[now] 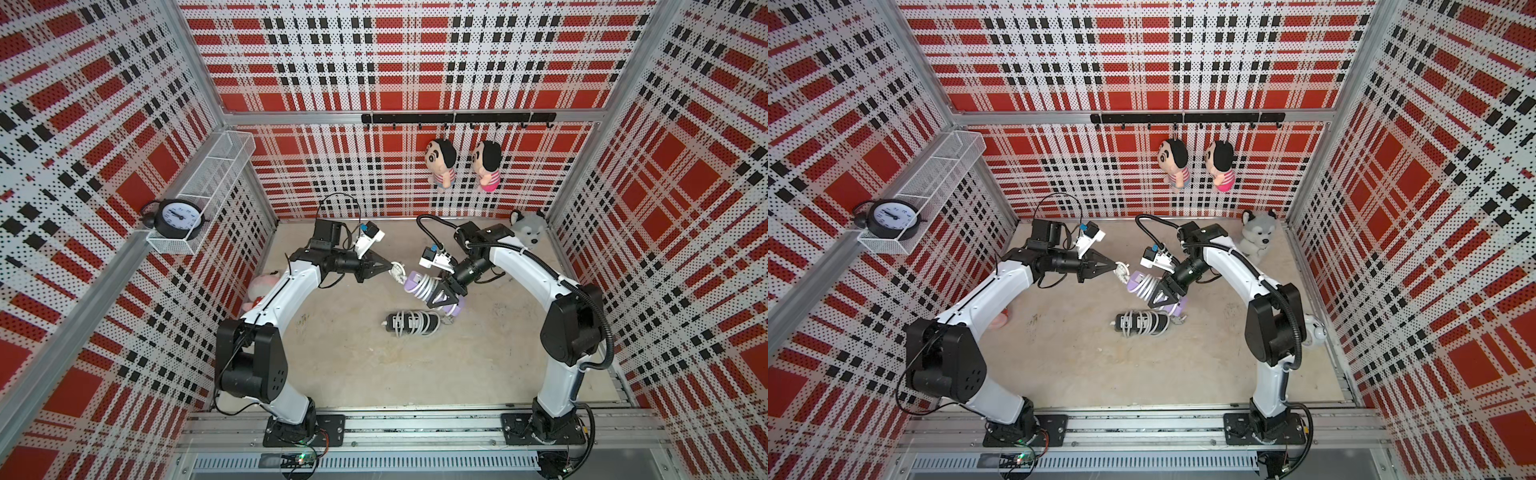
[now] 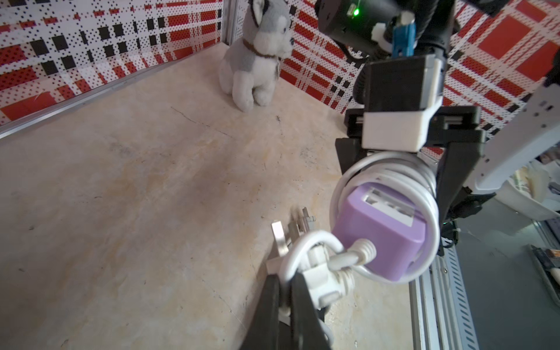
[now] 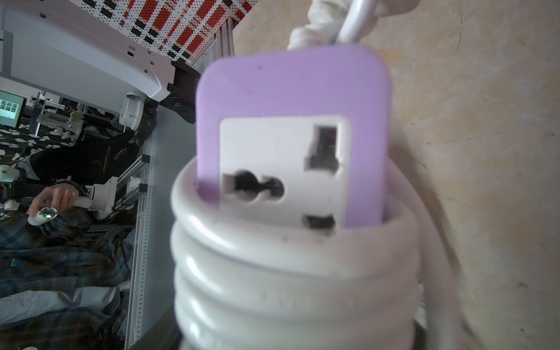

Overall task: Unwrap the cord wrapped around the power strip
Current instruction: Unwrap the power cord from the power strip.

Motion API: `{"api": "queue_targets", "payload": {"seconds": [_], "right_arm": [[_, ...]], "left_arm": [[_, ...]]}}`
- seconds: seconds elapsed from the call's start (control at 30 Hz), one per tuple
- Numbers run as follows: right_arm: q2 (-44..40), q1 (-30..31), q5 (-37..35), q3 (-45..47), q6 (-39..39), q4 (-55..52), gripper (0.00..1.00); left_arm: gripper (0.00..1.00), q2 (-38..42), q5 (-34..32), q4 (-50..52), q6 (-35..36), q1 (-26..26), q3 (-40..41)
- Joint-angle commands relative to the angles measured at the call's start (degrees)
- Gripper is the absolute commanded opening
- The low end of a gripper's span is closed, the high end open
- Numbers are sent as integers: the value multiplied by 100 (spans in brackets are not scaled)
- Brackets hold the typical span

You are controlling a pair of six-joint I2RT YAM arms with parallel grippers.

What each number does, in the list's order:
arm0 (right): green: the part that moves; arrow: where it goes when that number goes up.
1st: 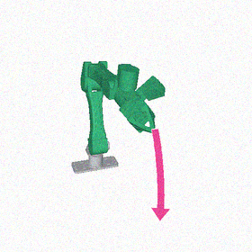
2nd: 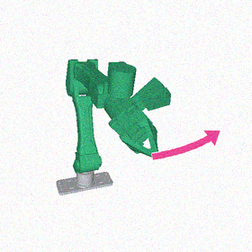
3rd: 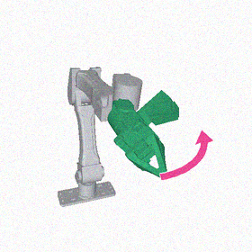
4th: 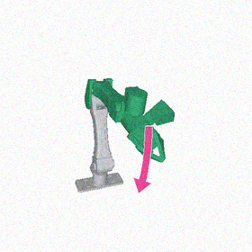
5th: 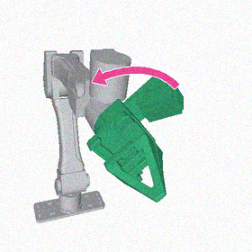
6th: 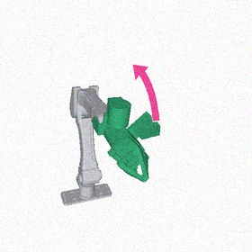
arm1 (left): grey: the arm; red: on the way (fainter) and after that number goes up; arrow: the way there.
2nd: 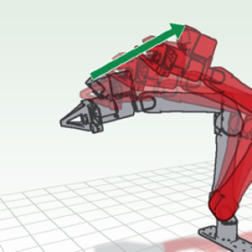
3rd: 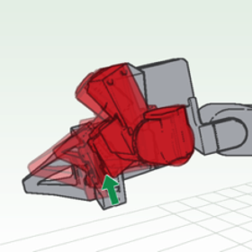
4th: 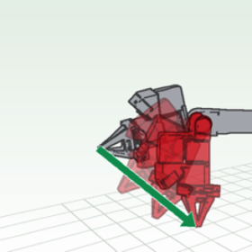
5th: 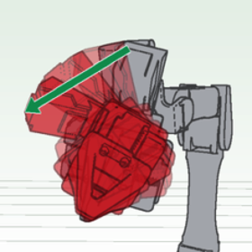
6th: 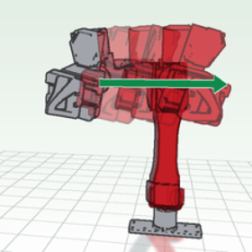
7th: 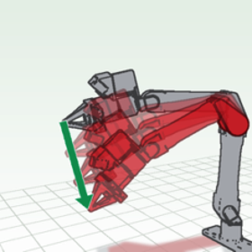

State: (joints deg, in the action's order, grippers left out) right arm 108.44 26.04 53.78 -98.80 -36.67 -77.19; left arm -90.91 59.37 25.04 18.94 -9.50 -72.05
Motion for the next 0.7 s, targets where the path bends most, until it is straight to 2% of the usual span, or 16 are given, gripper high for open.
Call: {"api": "queue_targets", "payload": {"seconds": [0.0, 0.13, 0.3, 0.37, 0.4, 0.5, 0.53, 0.67], "right_arm": [[-38, 344, 918, -180, -908, -557, 6], [-86, 340, 1026, -288, -1009, -604, 5], [-17, 342, 1221, -496, -1319, -878, 5], [7, 340, 1240, -547, -1369, -936, 5], [10, 340, 1232, -565, -1360, -942, 5], [-6, 336, 1199, -572, -1325, -938, 5], [-15, 331, 1184, -551, -1307, -924, 5], [-69, 318, 1119, -435, -1159, -757, 5]], "left_arm": [[0, -140, 400, -2036, -1042, 257, 295], [0, -301, 386, -2481, -1327, 338, 547], [11, -540, 502, -3184, -1927, 301, 756], [25, -551, 540, -3461, -2146, 227, 864], [39, -506, 544, -3726, -2330, 191, 976], [55, -240, 594, -5314, -3452, 184, 1587], [56, -127, 617, -5899, -3847, 209, 1805], [45, 56, 877, -8664, -5924, 264, 2507]]}}
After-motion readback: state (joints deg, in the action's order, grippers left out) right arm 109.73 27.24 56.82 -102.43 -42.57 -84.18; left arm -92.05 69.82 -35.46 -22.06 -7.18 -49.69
